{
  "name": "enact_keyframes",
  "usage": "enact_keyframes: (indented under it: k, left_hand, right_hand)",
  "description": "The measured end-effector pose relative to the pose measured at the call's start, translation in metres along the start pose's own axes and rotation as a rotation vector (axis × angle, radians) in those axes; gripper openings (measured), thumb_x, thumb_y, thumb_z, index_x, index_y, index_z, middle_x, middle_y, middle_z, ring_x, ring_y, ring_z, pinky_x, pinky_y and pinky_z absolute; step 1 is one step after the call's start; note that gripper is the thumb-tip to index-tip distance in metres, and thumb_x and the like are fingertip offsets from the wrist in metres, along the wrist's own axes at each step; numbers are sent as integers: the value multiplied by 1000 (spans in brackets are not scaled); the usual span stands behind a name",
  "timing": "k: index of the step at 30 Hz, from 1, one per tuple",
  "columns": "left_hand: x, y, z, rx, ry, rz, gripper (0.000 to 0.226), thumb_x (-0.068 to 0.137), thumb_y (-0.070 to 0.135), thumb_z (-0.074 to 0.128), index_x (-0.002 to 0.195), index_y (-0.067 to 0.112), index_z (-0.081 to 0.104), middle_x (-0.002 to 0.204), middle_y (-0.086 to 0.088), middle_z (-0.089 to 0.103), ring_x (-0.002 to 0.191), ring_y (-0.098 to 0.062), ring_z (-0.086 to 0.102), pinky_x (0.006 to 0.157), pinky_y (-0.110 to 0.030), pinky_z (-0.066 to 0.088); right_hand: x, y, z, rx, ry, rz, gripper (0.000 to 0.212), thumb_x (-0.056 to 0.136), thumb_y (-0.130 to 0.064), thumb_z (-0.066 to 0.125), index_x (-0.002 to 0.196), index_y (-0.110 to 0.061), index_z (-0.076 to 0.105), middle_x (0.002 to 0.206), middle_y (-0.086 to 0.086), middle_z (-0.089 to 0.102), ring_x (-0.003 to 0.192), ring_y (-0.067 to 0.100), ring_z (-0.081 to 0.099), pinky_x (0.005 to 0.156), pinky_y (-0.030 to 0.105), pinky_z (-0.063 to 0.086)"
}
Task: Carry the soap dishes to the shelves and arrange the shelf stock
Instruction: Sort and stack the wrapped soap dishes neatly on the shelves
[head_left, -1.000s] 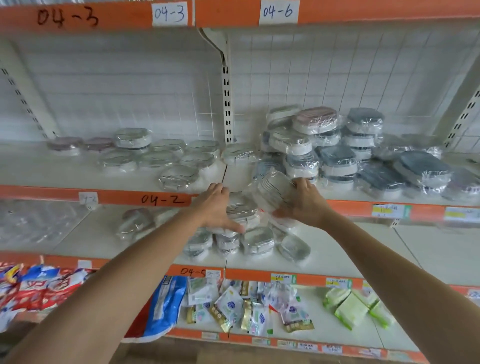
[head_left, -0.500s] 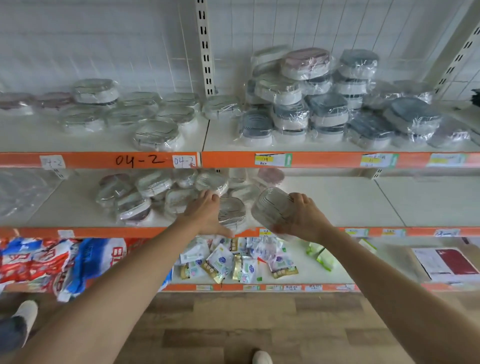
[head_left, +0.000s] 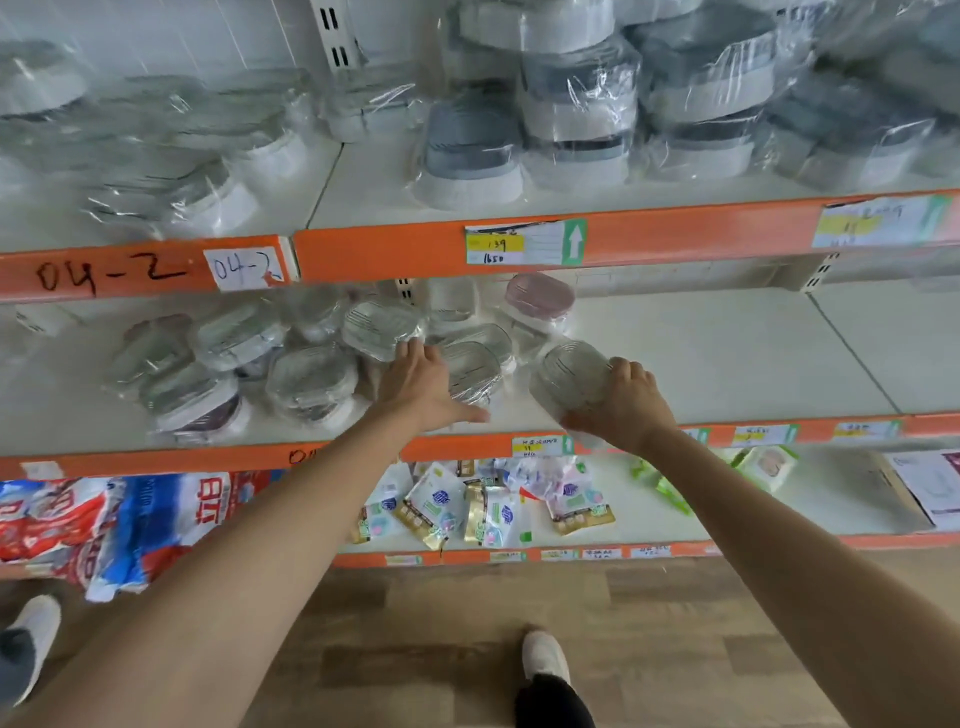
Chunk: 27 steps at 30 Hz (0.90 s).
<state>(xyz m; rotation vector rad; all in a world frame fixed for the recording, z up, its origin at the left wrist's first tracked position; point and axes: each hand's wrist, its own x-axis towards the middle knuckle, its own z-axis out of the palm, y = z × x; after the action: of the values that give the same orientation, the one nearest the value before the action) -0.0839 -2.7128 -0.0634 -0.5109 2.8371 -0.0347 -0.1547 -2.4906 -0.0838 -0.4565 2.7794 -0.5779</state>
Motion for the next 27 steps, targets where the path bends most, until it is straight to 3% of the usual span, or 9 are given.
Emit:
enact_keyframes:
  k: [6, 11, 14, 20, 25, 27]
  left_hand:
    - [83, 17, 24, -27, 165, -53, 117, 63, 78, 64, 141, -3, 31, 142, -17, 33, 133, -31, 28, 107, -39, 33]
    - [119, 26, 39, 15, 196, -87, 122, 62, 84, 56, 142, -3, 29, 146, -18, 31, 136, -32, 27, 109, -40, 30]
    - [131, 23, 48, -18, 149, -133, 125, 63, 86, 51, 146, -4, 24, 153, -19, 22, 141, -34, 20, 113, -44, 27]
    - [139, 23, 53, 51, 149, -117, 126, 68, 89, 41, 146, -7, 19, 149, -21, 26, 137, -35, 23, 114, -42, 22]
    - [131, 22, 41, 47, 180, -48, 120, 69, 86, 46, 146, -4, 24, 149, -18, 27, 140, -32, 20, 114, -41, 20]
    - [126, 23, 35, 40, 224, 4, 113, 70, 83, 49, 143, -1, 30, 147, -17, 32, 139, -31, 24, 113, -40, 23]
  right_hand:
    - [81, 22, 29, 8, 107, 17, 88, 74, -48, 74, 132, 3, 32, 132, 19, 40, 123, 34, 37, 102, 38, 31]
    - [116, 30, 48, -40, 168, 57, 90, 74, -51, 73, 134, 2, 31, 135, 17, 39, 125, 33, 36, 104, 37, 32]
    - [129, 29, 57, -60, 168, 43, 93, 74, -53, 72, 135, 1, 29, 135, 16, 38, 126, 31, 36, 104, 37, 31]
    - [139, 25, 76, -128, 151, 37, 100, 72, -55, 73, 138, 1, 23, 138, 15, 35, 129, 30, 34, 106, 37, 31]
    - [133, 22, 61, -184, 98, 30, 112, 70, -68, 67, 144, 0, 17, 144, 15, 31, 134, 30, 31, 110, 37, 27]
    - [125, 19, 52, -204, 114, -8, 107, 73, -67, 64, 145, -2, 17, 145, 14, 32, 135, 29, 30, 110, 37, 25]
